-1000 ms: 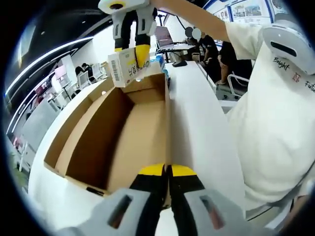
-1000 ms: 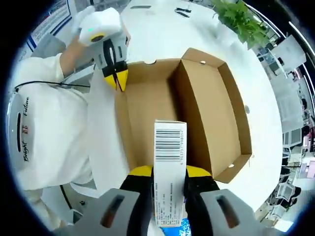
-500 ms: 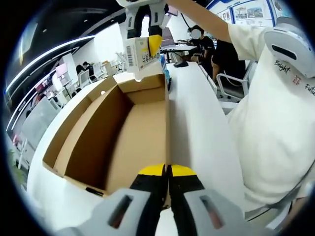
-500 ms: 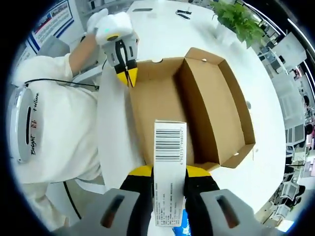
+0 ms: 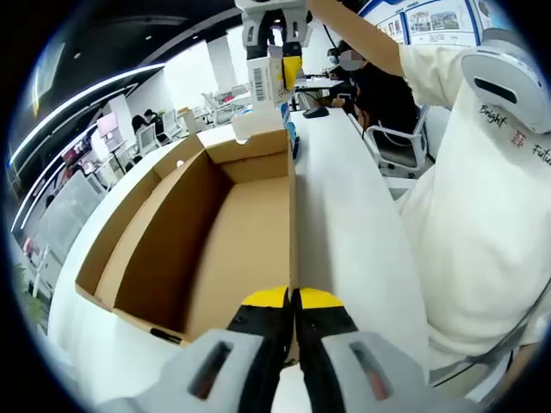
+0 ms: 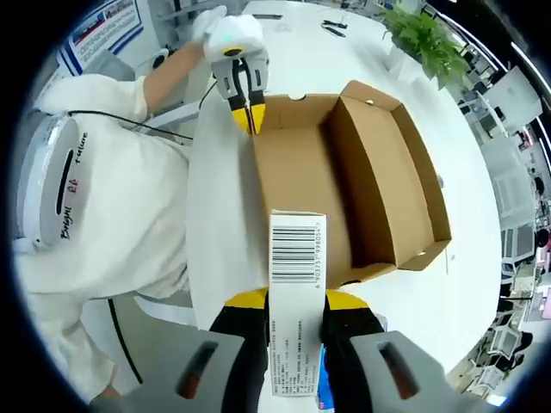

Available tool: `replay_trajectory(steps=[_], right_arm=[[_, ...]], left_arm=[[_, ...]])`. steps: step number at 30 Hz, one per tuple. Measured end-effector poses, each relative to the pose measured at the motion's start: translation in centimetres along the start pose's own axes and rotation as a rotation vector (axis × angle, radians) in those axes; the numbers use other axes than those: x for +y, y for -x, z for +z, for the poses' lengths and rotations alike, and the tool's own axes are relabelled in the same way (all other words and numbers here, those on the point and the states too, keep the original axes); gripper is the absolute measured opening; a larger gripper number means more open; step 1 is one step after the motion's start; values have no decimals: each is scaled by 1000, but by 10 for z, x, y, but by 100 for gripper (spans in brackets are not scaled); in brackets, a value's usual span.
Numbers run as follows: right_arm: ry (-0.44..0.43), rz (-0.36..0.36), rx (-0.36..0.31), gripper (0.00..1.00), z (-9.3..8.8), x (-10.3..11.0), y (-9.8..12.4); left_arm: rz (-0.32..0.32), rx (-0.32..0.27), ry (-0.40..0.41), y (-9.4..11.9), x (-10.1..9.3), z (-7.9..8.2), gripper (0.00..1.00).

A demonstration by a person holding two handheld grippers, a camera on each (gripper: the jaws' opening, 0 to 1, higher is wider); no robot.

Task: Operate the shoe box by opening the lid, removing the specified soft item, and placing it in the target area until the item is outside and the box remains undamaged.

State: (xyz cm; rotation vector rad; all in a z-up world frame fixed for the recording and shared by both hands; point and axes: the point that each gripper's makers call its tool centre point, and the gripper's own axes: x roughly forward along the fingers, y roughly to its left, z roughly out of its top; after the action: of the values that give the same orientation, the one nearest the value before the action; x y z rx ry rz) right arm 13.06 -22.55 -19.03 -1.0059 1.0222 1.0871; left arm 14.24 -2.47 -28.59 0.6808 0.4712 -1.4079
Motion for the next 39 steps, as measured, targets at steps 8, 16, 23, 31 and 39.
replay_trajectory(steps=[8, 16, 23, 31, 39], right_arm=[[88, 14, 28, 21, -18, 8, 0], [156, 19, 33, 21, -41, 23, 5], [127, 18, 73, 21, -65, 31, -11], [106, 19, 55, 21, -76, 33, -8], [78, 31, 72, 21, -92, 38, -17]], left_arm=[[2, -1, -2, 0, 0, -1, 2], [-1, 0, 3, 0, 1, -1, 2], [5, -2, -2, 0, 0, -1, 2], [3, -2, 1, 0, 1, 0, 2], [3, -3, 1, 0, 1, 0, 2]])
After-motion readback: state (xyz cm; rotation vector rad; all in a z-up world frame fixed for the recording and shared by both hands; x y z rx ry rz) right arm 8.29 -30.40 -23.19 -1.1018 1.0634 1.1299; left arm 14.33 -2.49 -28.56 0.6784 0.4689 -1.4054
